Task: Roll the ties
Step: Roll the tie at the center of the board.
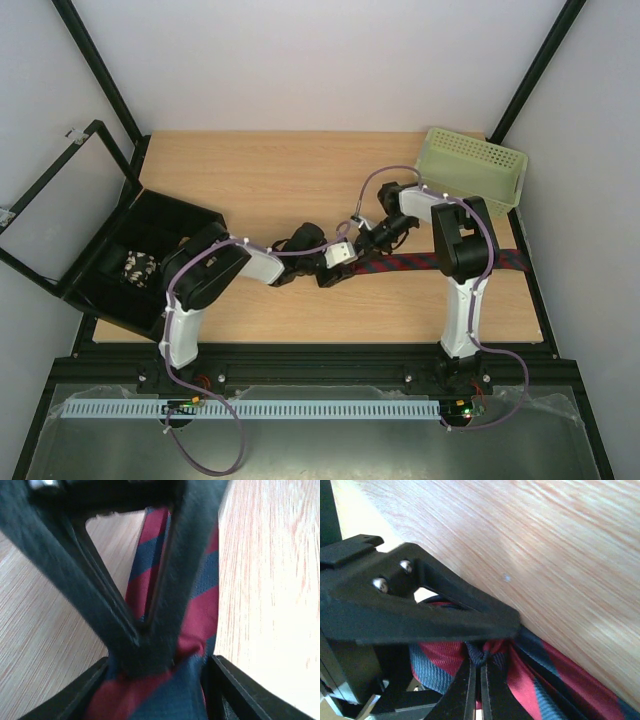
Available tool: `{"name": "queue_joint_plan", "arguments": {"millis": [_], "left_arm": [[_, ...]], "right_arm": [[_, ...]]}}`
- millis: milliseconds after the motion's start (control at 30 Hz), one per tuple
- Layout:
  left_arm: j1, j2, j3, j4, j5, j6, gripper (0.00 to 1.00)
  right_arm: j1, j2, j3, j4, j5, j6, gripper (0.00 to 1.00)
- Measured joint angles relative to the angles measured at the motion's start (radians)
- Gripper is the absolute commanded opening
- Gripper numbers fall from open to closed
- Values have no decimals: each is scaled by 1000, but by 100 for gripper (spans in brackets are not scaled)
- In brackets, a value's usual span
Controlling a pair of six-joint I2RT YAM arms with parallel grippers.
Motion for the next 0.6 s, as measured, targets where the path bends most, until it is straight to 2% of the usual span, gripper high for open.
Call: {"name": "queue_joint_plan", "arguments": {"millis": [67,100,267,333,433,600], "left_arm": [[0,-10,-6,-14,-2,-9,70],[1,-14,-8,-20,0,-10,72],[10,-42,-37,-31,19,-9,75],[18,-47,-40,-39,30,-5,69],[31,-48,-39,-48,40,8,51],[41,-47,-26,-74,45,11,37]], "right_arm": [[-12,0,0,0,8,-3,1],[-21,0,0,0,11,-3,1],[-36,0,0,0,12,-7,1],[-34,0,0,0,11,-10,1],[-29,0,2,0,11,-11,1],[-20,0,13,-4,0,-14,1]]}}
